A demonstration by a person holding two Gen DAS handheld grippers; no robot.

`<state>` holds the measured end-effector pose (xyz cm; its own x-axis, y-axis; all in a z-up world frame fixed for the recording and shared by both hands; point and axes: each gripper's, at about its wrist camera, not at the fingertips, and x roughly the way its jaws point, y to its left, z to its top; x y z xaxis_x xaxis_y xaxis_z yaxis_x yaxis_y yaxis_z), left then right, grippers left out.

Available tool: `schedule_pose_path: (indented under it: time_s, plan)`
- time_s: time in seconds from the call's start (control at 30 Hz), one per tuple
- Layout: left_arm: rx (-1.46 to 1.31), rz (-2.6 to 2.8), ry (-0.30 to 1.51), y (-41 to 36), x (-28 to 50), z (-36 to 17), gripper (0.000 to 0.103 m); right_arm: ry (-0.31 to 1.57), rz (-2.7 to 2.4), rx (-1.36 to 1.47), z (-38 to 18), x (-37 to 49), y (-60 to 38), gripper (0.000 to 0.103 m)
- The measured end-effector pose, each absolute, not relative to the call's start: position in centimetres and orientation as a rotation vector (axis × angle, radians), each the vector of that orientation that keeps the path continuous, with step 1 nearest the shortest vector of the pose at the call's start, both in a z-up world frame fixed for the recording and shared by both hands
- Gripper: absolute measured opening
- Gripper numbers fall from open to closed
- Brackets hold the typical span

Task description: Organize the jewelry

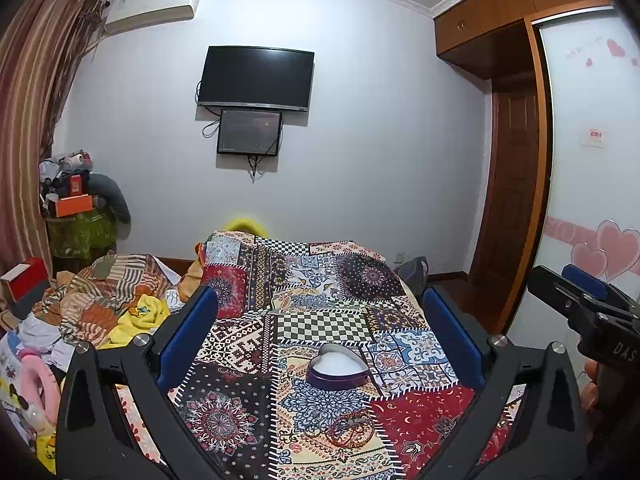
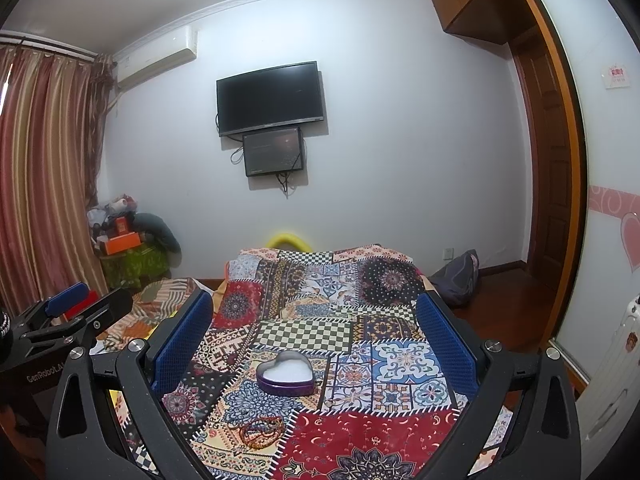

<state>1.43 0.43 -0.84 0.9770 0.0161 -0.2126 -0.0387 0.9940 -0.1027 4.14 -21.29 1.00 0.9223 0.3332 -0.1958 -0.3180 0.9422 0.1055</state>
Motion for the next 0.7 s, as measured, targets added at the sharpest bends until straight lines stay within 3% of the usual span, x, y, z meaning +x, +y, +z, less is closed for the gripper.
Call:
schedule_pose_path:
  time_s: [0.7]
  plan:
    - [-0.102,0.024,0.234,0.5,2.3,-1.3,0.103,0.251,0.338,0.083,0.4,5.2,-21.2,0.101]
